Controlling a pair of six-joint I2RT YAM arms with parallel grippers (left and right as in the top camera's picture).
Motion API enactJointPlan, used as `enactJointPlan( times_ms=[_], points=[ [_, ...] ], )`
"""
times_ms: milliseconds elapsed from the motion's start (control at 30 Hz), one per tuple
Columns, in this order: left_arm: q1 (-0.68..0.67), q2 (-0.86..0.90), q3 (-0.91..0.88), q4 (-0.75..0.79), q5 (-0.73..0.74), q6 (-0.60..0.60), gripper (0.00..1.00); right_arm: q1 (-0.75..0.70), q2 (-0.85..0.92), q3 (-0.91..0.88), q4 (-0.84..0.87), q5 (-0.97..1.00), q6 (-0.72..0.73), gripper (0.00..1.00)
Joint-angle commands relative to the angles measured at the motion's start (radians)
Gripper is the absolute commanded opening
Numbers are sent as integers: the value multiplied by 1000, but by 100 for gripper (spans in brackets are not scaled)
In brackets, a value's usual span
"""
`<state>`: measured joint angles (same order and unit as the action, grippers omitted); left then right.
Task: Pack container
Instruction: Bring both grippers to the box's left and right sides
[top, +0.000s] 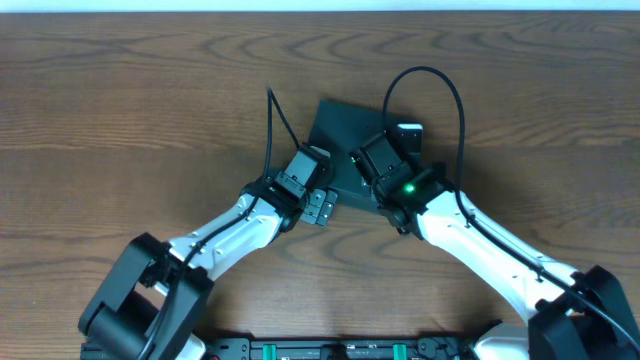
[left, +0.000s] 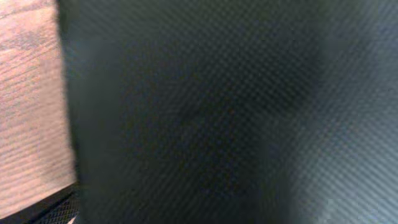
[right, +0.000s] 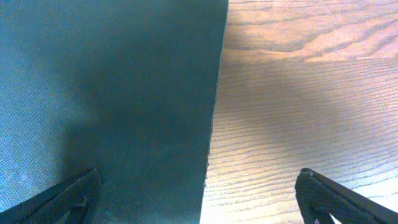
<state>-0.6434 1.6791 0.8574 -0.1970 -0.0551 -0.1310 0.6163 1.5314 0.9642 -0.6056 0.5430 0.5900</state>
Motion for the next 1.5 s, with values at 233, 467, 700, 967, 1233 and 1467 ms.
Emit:
enactJointPlan(
  times_ms=[233, 467, 700, 967, 1233, 1467],
  points=[
    [-3, -31, -2, -39, 30, -23, 96, -8, 22, 3, 5, 0, 8, 99],
    [-6, -281, -2, -161, 27, -26, 96, -8, 21, 4, 23, 7, 7, 99],
    [98, -333, -2, -136, -60, 20, 95, -8, 21, 4, 26, 6, 8, 99],
    [157, -163, -2, 61, 48, 5, 95, -8, 21, 4, 26, 6, 8, 99],
    [157, -120, -2, 59, 44, -8, 95, -8, 21, 4, 26, 6, 8, 99],
    [156, -56, -2, 48, 48, -26, 95, -8, 21, 4, 26, 6, 8, 99]
  ],
)
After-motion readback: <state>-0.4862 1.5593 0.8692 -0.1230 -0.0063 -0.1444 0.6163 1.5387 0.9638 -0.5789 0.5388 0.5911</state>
